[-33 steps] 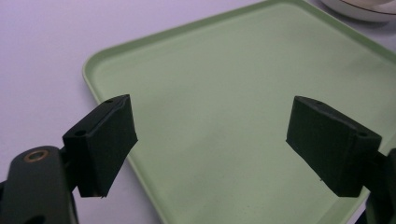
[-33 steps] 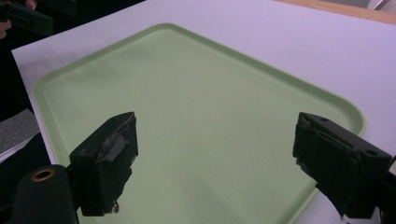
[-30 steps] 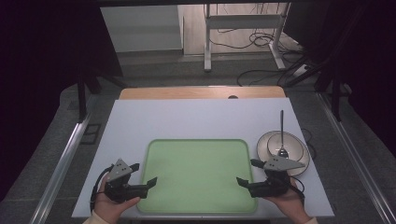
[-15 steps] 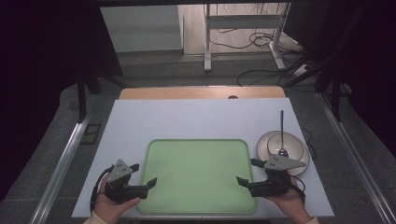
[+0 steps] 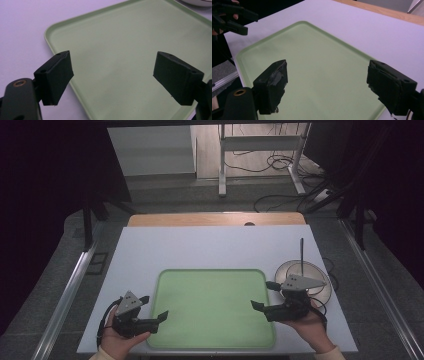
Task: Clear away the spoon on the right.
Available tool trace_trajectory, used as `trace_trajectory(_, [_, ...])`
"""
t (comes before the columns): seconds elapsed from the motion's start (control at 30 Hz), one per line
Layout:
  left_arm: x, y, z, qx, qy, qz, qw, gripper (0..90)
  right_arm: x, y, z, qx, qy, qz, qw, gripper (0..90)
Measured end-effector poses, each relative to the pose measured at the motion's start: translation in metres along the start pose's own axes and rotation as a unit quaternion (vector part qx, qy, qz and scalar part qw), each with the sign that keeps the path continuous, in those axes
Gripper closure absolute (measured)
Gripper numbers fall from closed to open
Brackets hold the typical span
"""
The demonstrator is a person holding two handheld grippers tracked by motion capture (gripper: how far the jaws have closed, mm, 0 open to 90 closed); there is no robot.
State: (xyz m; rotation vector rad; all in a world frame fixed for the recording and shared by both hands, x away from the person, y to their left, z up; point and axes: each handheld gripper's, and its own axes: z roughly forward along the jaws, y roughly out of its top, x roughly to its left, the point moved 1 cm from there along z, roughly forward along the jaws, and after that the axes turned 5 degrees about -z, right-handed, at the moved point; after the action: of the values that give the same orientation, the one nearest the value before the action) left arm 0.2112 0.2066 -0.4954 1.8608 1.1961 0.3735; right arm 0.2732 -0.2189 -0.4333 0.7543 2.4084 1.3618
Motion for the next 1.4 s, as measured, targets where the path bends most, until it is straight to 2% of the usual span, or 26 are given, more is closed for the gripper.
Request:
trace_trajectory(0.07, [0.0,0.0,0.0,0.0,0.0,-0.001,1.0,15.4,-0.004,0.011,0.001,-0.001,-0.007,-0.003,1.0,16.5])
trace_trajectory(0.2, [0.0,0.0,-0.001,-0.002,0.004,0.001,1.0,15.4,-0.012,0.022,0.004,-0.007,-0.021,0.004,0.9998,16.8])
trace_trajectory(0.3, [-0.001,0.0,-0.001,-0.002,0.005,0.002,1.0,15.4,-0.02,0.03,0.006,-0.006,-0.011,0.012,0.9998,17.3])
trace_trajectory(0.33, [-0.001,0.0,-0.002,-0.002,0.005,0.001,1.0,15.3,-0.023,0.035,0.008,0.008,0.0,0.003,1.0,17.7])
trace_trajectory(0.47, [-0.002,0.0,-0.001,-0.001,0.004,0.002,1.0,15.4,-0.029,0.043,0.008,0.005,0.005,-0.001,1.0,18.8])
trace_trajectory(0.83, [-0.003,0.001,-0.003,-0.001,0.008,0.004,1.0,15.4,-0.048,0.044,-0.002,-0.012,-0.004,0.015,0.9998,22.4])
trace_trajectory(1.4, [0.0,-0.001,-0.003,0.001,0.009,0.005,0.9999,15.7,-0.076,0.032,-0.017,-0.012,-0.031,0.044,0.9985,25.2])
